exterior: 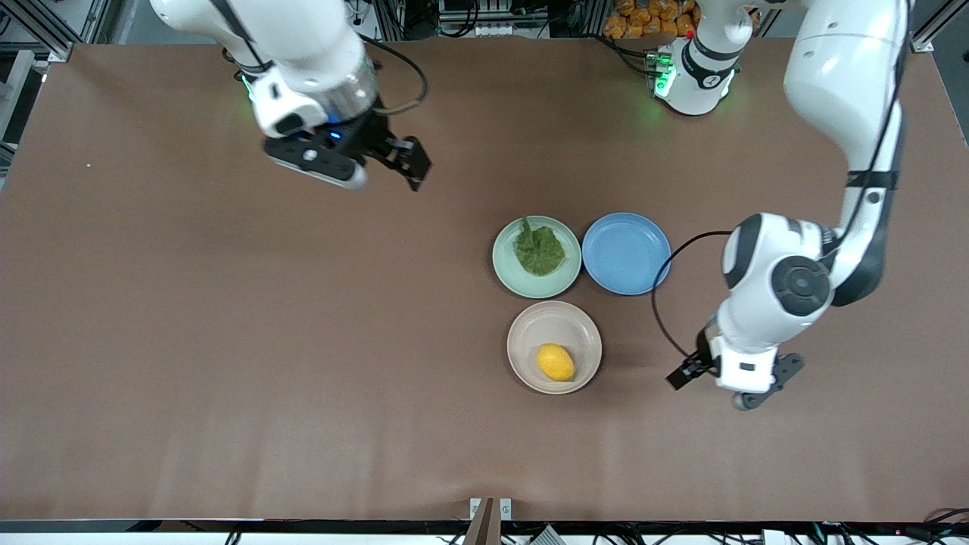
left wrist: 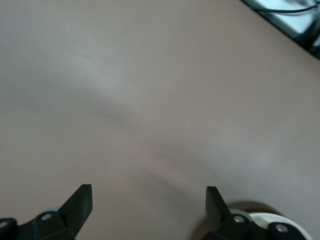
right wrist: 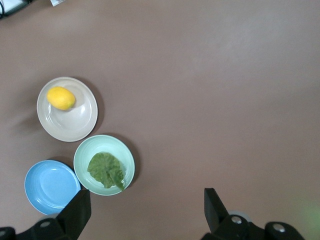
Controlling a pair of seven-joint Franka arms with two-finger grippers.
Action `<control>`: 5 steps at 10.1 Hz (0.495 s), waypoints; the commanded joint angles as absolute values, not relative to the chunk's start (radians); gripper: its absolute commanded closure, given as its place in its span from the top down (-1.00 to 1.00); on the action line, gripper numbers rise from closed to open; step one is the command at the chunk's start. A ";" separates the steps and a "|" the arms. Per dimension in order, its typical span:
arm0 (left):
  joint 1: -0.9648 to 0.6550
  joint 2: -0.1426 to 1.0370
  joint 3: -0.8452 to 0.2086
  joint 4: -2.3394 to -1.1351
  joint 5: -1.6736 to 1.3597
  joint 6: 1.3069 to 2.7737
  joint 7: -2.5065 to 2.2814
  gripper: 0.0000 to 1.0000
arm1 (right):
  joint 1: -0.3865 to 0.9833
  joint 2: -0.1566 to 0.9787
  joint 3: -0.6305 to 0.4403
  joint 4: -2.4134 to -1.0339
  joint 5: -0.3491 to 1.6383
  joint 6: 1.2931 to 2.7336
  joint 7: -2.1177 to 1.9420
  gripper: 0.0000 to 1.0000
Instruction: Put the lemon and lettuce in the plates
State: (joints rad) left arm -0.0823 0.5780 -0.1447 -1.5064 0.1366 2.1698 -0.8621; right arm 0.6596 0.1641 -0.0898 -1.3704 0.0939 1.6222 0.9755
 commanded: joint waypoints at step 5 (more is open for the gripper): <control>0.009 0.105 -0.130 -2.012 0.019 2.151 -0.523 1.00 | 0.344 0.041 -0.090 -1.353 0.138 1.395 0.501 1.00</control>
